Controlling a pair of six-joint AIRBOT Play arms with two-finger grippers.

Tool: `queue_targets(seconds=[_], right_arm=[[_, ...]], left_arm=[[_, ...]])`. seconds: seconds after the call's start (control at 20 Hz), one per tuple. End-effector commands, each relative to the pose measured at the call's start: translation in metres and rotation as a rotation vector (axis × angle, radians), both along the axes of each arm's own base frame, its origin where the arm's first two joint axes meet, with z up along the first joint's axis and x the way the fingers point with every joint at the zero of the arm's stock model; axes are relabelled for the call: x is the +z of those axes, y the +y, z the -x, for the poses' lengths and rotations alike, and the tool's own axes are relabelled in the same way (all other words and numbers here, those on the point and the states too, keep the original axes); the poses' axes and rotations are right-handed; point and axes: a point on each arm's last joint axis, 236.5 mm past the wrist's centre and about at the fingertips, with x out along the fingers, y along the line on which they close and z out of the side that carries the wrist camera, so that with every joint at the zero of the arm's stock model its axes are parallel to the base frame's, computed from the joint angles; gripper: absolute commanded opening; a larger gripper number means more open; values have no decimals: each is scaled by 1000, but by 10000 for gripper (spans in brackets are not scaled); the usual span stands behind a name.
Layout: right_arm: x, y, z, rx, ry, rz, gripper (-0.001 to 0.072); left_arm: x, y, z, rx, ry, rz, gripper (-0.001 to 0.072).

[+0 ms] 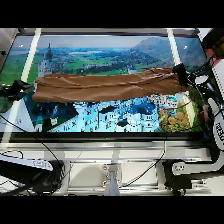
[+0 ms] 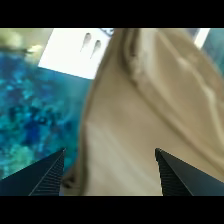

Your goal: Fold the clothes and pants, and hang the long-sleeved shirts on hangers.

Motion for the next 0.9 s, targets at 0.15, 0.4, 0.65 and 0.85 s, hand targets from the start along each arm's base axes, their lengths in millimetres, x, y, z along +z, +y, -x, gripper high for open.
queue_targets(seconds=[0.15, 0.4, 0.65, 0.85], right_arm=[[-9, 10, 10, 42, 58, -35, 684], [-12, 14, 13, 55, 74, -46, 684], [-13, 15, 15, 61, 81, -50, 683], [-16, 22, 20, 118, 103, -30, 682]], left_arm=[[-50, -14, 17, -77, 113, 80, 651], [-59, -27, 5, -46, 84, 172, 707], [-64, -41, -12, -83, 58, 116, 697], [-65, -62, -31, -135, 27, 54, 525]])
